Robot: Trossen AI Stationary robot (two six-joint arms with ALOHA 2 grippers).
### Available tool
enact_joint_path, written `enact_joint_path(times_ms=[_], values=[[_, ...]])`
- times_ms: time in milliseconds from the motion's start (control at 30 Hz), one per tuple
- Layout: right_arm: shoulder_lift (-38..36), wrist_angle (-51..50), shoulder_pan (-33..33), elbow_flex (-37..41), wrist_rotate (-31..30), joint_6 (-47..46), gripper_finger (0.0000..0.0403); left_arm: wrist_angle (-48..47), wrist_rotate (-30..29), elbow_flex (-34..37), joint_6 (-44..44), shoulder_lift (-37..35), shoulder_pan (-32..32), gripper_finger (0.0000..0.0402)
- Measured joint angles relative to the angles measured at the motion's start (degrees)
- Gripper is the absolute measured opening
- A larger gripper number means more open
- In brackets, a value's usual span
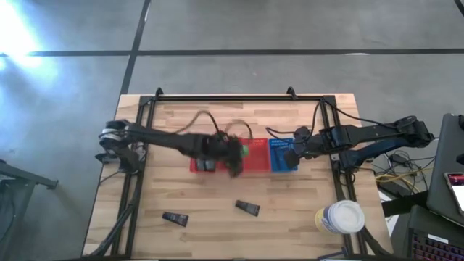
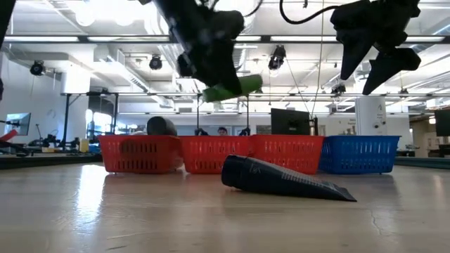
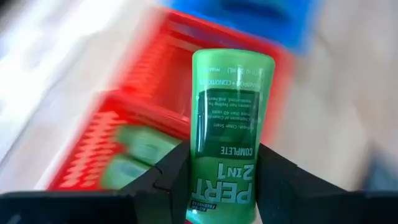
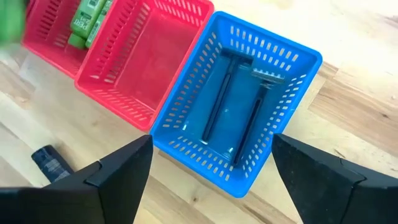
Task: Pick & Place Travel size toiletries
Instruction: Put the green shampoo bottle into the middle red bin, then put the blue shave cream into the right red bin
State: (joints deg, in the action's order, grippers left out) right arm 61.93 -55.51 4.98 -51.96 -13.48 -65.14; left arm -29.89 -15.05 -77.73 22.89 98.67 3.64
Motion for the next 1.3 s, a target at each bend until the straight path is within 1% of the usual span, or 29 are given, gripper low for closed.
enact_joint_path(times_ms=[33,67,133,200,300,367,467,533,633,833,967,1100,1167,1200,1233,1300], values=[[0.0,-0.02,0.02,0.0,-0.02,-0.43,0.0329,1.22,-0.78,0.77,6.12,-0.61,-1.35,0.014],[0.0,-0.02,0.0,0.0,-0.06,-0.74,0.0331,2.94,-0.3,1.74,12.6,-1.03,-2.82,0.014],[0.0,-0.02,0.0,0.0,-0.17,-0.94,0.0337,7.68,2.72,4.51,26.09,-1.43,-5.13,0.014],[0.0,-0.02,0.0,0.0,-0.18,-1.13,0.0342,13.3,4.06,8.16,35.42,-1.52,-5.68,0.014],[0.0,-0.02,0.0,0.0,-0.17,-1.36,0.0349,19.28,3.2,13.02,43.7,-1.52,-4.87,0.014],[0.0,-0.02,0.02,0.0,-0.19,-1.34,0.0351,19.45,-0.04,15.26,48.43,-1.52,-4.66,0.014],[0.0,-0.02,0.02,0.0,-0.23,-1.09,0.0354,19.4,-4.05,16.9,52.02,-1.48,-4.86,0.014],[0.0,-0.02,0.02,0.0,-0.58,-0.88,0.0353,19.8,-5.38,17.02,52.68,-1.48,-4.8,0.0141],[0.0,0.0,0.02,0.0,-1.5,-0.72,0.0346,19.61,-5.46,16.71,52.75,-1.48,-4.68,0.0153],[0.0,-0.01,0.02,0.0,-1.57,-0.46,0.0331,19.52,-5.59,16.12,52.22,-1.5,-4.77,0.0202],[0.0,0.0,0.02,0.0,-1.57,-0.48,0.0326,19.11,-4.3,16.02,52.2,-1.8,-4.73,0.0226],[0.0,-0.02,0.02,0.0,-1.57,-0.37,0.0326,17.86,-2.54,16.01,50.42,-3.62,-4.36,0.0232],[0.0,0.0,0.02,0.0,-1.53,-0.2,0.0331,17.88,-1.71,16.03,45.72,-5.45,-3.93,0.0232],[0.0,0.0,0.02,0.0,-1.51,-0.22,0.0334,17.85,-0.96,16.03,41.6,-6.78,-3.58,0.0233],[0.0,-0.01,0.02,0.0,-1.5,-0.21,0.0337,17.85,0.09,16.03,35.58,-8.17,-3.1,0.0233],[0.0,0.0,0.02,0.0,-1.49,-0.18,0.0344,16.73,4.81,16.0,19.04,-11.46,-1.85,0.0233]])
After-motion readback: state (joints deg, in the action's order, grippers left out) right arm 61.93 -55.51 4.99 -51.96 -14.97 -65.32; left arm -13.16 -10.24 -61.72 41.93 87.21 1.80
